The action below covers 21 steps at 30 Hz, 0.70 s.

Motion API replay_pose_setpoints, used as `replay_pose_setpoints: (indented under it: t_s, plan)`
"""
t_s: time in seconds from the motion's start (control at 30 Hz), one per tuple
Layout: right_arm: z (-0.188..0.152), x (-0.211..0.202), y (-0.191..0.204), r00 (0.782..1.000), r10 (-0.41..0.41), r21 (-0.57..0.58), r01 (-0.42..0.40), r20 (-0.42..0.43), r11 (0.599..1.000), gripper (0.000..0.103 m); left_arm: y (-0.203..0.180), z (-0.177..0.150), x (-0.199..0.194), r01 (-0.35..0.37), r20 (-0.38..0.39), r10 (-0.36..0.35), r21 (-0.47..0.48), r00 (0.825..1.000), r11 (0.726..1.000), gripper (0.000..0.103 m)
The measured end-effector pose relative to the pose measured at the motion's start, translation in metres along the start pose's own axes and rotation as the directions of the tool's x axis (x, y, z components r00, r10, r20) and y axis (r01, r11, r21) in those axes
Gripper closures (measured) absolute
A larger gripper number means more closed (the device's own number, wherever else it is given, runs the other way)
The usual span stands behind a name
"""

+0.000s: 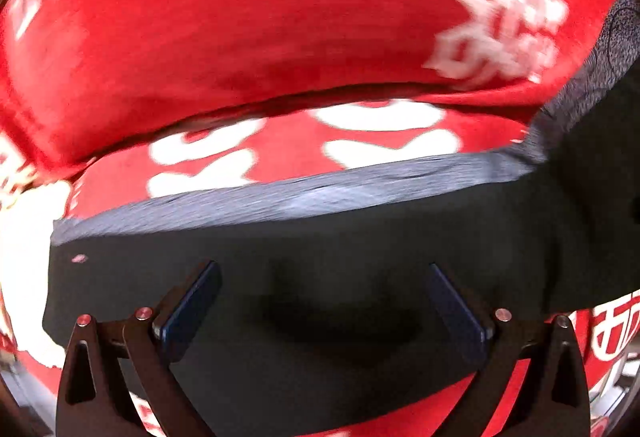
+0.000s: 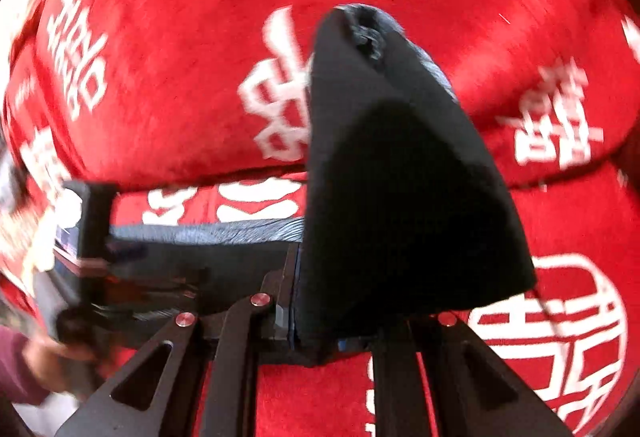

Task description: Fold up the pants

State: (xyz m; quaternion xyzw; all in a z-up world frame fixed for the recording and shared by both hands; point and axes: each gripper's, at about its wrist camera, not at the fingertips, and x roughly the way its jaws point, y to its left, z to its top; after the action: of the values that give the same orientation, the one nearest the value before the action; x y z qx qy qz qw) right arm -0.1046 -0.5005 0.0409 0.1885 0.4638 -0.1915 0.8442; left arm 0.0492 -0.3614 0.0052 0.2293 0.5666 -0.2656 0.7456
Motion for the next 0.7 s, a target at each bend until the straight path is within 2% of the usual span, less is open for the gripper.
replay_pose_setpoints:
  t_s: [0.13,0.27,0.37,0.43,0.47,0.53,0.6,0.67,0.7]
  plan:
    - [-0.008,0.022,0.072,0.998,-0.048,-0.141,0.044,-0.030,0.989,0.088,0.076,-0.024,-0.003,-0.033,-0.016,0.032,-0.093,0.999,0.995,0.000]
    - [-0.030,0.068,0.141,0.990,-0.091,-0.255,0.060,-0.109,0.965,0.079,0.126,-0.048,0.016,-0.084,-0.051,0.078,-0.134,0.996,0.987,0.000]
    - [-0.054,0.102,0.181,0.959,-0.219,-0.344,0.146,-0.181,0.927,0.071,0.159,-0.062,0.020,-0.104,-0.077,0.092,-0.171,0.993,0.980,0.000]
    - [-0.065,0.100,0.196,0.941,-0.294,-0.401,0.208,-0.167,0.892,0.063,0.173,-0.068,0.023,-0.099,-0.087,0.084,-0.195,0.993,0.976,0.000]
    - [-0.068,0.096,0.204,0.939,-0.303,-0.422,0.212,-0.161,0.881,0.056,0.179,-0.069,0.023,-0.097,-0.088,0.080,-0.201,0.993,0.975,0.000]
    - [-0.070,0.081,0.224,0.947,-0.274,-0.465,0.169,-0.166,0.869,0.050,0.186,-0.071,0.022,-0.093,-0.089,0.077,-0.193,0.993,0.977,0.000]
    - [-0.074,0.065,0.243,0.956,-0.238,-0.510,0.121,-0.170,0.852,0.049,0.189,-0.072,0.020,-0.089,-0.083,0.076,-0.171,0.994,0.981,0.000]
    - [-0.070,0.044,0.243,0.971,-0.152,-0.477,0.048,-0.183,0.878,0.050,0.177,-0.070,0.012,-0.075,-0.085,0.063,-0.157,0.994,0.985,0.000]
    - [-0.064,0.037,0.234,0.974,-0.096,-0.404,0.006,-0.205,0.915,0.050,0.175,-0.070,0.011,-0.063,-0.086,0.051,-0.152,0.995,0.986,0.000]
